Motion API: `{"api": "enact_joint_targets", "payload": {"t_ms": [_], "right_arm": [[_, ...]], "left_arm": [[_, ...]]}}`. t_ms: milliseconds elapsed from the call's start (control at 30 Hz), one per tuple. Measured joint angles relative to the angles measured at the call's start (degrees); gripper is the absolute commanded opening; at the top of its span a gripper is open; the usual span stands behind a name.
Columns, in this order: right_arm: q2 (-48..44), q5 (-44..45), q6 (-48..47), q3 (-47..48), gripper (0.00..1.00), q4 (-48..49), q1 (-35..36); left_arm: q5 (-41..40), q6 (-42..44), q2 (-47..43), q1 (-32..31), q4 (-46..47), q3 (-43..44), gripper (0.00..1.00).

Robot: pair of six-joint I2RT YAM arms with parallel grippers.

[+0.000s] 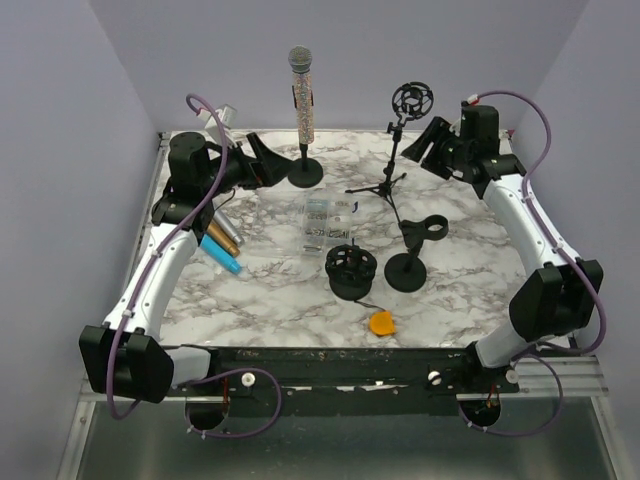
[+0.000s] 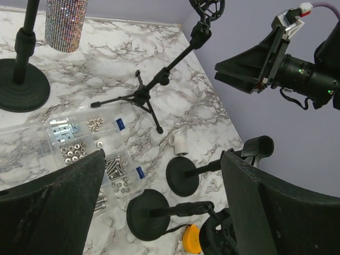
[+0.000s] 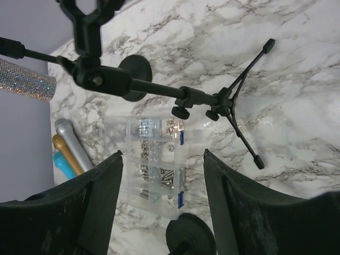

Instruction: Remove the microphone from the stand

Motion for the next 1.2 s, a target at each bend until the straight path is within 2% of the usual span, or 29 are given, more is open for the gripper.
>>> {"api": "enact_joint_targets", "payload": {"t_ms": [200,300,500,567,733,900,1200], "right_arm": [[5.46,-9.14,3.41,-2.99,0.63,4.90,-3.21],[7.34,-11.82,5.31,-5.40,0.64,7.91,-3.34],[9.64,-17.14,10.95,-11.28,0.63,17.42,-3.63],[10.40,-18.03,13.35,-13.55,0.56,21.92,-3.78],[11.50,-19.28,20.04,-18.58,0.54,31.41,-3.76],[12.61,-19.76,25.24,-19.10,0.52,38.03,-3.85],[15.02,-19.76,29.64,-19.12,0.49,42.69,-3.87]], "left_arm": [[0.63,0.70,0.72,0.00,-0.59,0.00,0.89],[0.85,0.79,0.83,0.00,-0.76,0.00,0.93],[1.49,1.11,0.81,0.76,-0.66,0.00,0.93],[1.75,1.09,0.81,1.16,-0.44,0.00,0.93],[2.64,0.61,0.81,2.32,0.83,-0.22,0.93],[3.54,-0.44,0.83,3.30,1.99,-0.81,0.93],[4.59,-1.79,0.83,4.26,3.41,-1.60,0.93]]}}
